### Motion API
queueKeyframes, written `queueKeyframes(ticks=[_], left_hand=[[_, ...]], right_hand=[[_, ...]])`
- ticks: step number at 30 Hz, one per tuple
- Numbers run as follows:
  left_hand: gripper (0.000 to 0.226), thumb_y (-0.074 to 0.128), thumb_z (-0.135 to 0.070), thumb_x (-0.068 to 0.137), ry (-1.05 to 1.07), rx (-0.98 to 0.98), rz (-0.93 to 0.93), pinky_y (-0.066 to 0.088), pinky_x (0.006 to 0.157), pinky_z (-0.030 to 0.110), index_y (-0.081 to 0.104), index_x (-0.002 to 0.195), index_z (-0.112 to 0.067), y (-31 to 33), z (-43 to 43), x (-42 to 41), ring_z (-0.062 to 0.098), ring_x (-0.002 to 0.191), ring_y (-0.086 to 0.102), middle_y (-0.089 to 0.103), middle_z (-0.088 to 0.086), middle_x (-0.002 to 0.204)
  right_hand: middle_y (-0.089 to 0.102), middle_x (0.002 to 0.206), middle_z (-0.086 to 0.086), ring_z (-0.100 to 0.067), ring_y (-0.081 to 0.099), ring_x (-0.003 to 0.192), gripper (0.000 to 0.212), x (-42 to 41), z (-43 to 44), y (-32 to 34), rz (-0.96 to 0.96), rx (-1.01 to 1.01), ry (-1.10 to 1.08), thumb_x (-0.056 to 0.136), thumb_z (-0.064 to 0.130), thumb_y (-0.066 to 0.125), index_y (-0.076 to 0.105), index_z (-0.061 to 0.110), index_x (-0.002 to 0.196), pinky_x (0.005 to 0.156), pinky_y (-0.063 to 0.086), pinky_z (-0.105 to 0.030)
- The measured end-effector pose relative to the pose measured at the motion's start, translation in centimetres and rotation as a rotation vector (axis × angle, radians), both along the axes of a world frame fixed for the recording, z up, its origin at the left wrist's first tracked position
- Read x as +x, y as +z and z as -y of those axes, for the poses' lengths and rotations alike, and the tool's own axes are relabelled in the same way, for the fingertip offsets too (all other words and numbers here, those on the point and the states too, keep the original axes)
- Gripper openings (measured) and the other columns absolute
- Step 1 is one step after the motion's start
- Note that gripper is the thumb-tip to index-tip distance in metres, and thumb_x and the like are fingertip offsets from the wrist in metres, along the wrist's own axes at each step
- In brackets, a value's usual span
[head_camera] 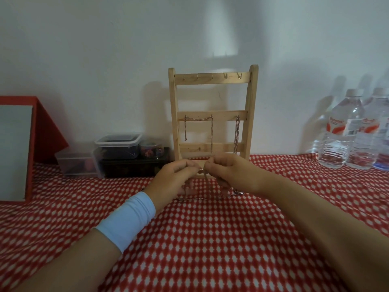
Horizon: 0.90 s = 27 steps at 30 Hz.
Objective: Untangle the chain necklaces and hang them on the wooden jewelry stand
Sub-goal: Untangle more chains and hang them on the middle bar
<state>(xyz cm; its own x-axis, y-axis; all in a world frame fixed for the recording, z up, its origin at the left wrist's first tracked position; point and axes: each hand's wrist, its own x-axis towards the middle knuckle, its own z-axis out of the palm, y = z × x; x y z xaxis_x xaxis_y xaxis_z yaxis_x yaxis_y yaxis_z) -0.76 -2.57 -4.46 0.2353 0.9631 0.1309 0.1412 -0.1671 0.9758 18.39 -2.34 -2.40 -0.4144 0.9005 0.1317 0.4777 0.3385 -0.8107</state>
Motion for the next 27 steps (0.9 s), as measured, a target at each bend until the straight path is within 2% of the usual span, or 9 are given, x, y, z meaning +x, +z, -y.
queueKeyframes(ticks=[3, 6, 10, 17, 20, 22, 24, 25, 27], left_hand=[[0.017, 0.069, -0.025, 0.088, -0.013, -0.005, 0.010, 0.061, 0.074, 0.039, 0.070, 0.103, -0.016, 0.0, 0.3, 0.3, 0.019, 0.098, 0.070, 0.073, 0.006, 0.103], [0.025, 0.075, -0.019, 0.083, -0.011, 0.093, -0.098, 0.057, 0.081, 0.028, 0.066, 0.106, -0.019, -0.1, 0.1, 0.4, 0.014, 0.086, 0.074, 0.078, 0.003, 0.088], [0.018, 0.074, -0.017, 0.084, 0.003, 0.221, -0.216, 0.051, 0.070, 0.010, 0.069, 0.100, -0.022, 0.2, -0.2, -0.1, 0.005, 0.077, 0.072, 0.076, -0.004, 0.080], [0.013, 0.063, -0.007, 0.092, -0.061, 0.221, -0.341, 0.055, 0.063, 0.019, 0.071, 0.098, -0.016, 0.6, -0.5, -1.0, 0.009, 0.059, 0.066, 0.071, -0.002, 0.071], [0.020, 0.052, -0.007, 0.098, -0.095, 0.182, -0.428, 0.054, 0.067, 0.018, 0.068, 0.096, -0.020, 0.5, -0.7, -1.4, 0.007, 0.064, 0.063, 0.068, -0.002, 0.076], [0.026, 0.049, -0.004, 0.097, -0.071, 0.120, -0.397, 0.054, 0.080, 0.031, 0.068, 0.087, -0.020, 0.1, -0.9, -1.3, 0.011, 0.072, 0.061, 0.066, 0.001, 0.079], [0.017, 0.057, -0.009, 0.088, -0.089, 0.012, -0.219, 0.049, 0.092, 0.047, 0.067, 0.078, -0.017, -0.2, -0.8, -0.7, 0.021, 0.082, 0.062, 0.066, 0.006, 0.083], [0.004, 0.063, -0.016, 0.080, -0.107, -0.029, -0.149, 0.047, 0.095, 0.050, 0.067, 0.078, -0.016, -0.3, -0.7, -0.4, 0.024, 0.087, 0.062, 0.068, 0.006, 0.084], [0.019, 0.071, -0.023, 0.078, -0.166, -0.001, -0.228, 0.048, 0.091, 0.043, 0.061, 0.088, -0.010, -0.7, -0.8, -0.3, 0.022, 0.087, 0.067, 0.073, -0.001, 0.080]], right_hand=[[0.051, 0.058, 0.002, -0.010, 0.047, 0.053, 0.030, -0.2, 0.1, -0.2, -0.089, -0.036, 0.012, 0.106, 0.026, 0.052, 0.069, 0.022, 0.082, 0.059, 0.053, -0.027], [0.050, 0.058, 0.000, -0.011, 0.046, 0.052, 0.031, -0.5, 0.2, -0.2, -0.150, -0.067, -0.010, 0.105, 0.025, 0.055, 0.072, 0.019, 0.080, 0.058, 0.052, -0.026], [0.048, 0.062, 0.002, -0.012, 0.045, 0.054, 0.032, -0.6, 0.2, -0.2, -0.115, -0.142, 0.011, 0.108, 0.031, 0.045, 0.068, 0.020, 0.089, 0.062, 0.053, -0.031], [0.046, 0.059, 0.006, -0.014, 0.044, 0.054, 0.040, -0.6, 0.1, -0.2, -0.027, -0.142, 0.020, 0.110, 0.032, 0.036, 0.049, 0.015, 0.077, 0.064, 0.054, -0.031], [0.049, 0.065, -0.001, -0.013, 0.047, 0.055, 0.036, 0.1, 0.1, 0.2, -0.078, -0.109, 0.002, 0.108, 0.033, 0.045, 0.059, 0.008, 0.087, 0.064, 0.056, -0.029], [0.050, 0.066, -0.001, -0.010, 0.047, 0.052, 0.031, 0.4, 0.1, 0.4, -0.160, -0.130, 0.010, 0.106, 0.029, 0.049, 0.062, 0.004, 0.094, 0.062, 0.057, -0.027], [0.048, 0.066, -0.002, -0.008, 0.045, 0.051, 0.027, 0.4, 0.1, 0.5, -0.221, -0.155, 0.031, 0.106, 0.025, 0.050, 0.062, 0.003, 0.096, 0.061, 0.056, -0.025], [0.047, 0.067, -0.002, -0.009, 0.044, 0.051, 0.026, 0.4, 0.1, 0.5, -0.248, -0.168, 0.044, 0.106, 0.025, 0.051, 0.061, 0.003, 0.096, 0.060, 0.056, -0.025], [0.049, 0.068, 0.001, -0.010, 0.044, 0.054, 0.027, 0.2, 0.0, 0.6, -0.301, -0.212, 0.060, 0.106, 0.026, 0.050, 0.059, 0.004, 0.092, 0.059, 0.054, -0.026]])
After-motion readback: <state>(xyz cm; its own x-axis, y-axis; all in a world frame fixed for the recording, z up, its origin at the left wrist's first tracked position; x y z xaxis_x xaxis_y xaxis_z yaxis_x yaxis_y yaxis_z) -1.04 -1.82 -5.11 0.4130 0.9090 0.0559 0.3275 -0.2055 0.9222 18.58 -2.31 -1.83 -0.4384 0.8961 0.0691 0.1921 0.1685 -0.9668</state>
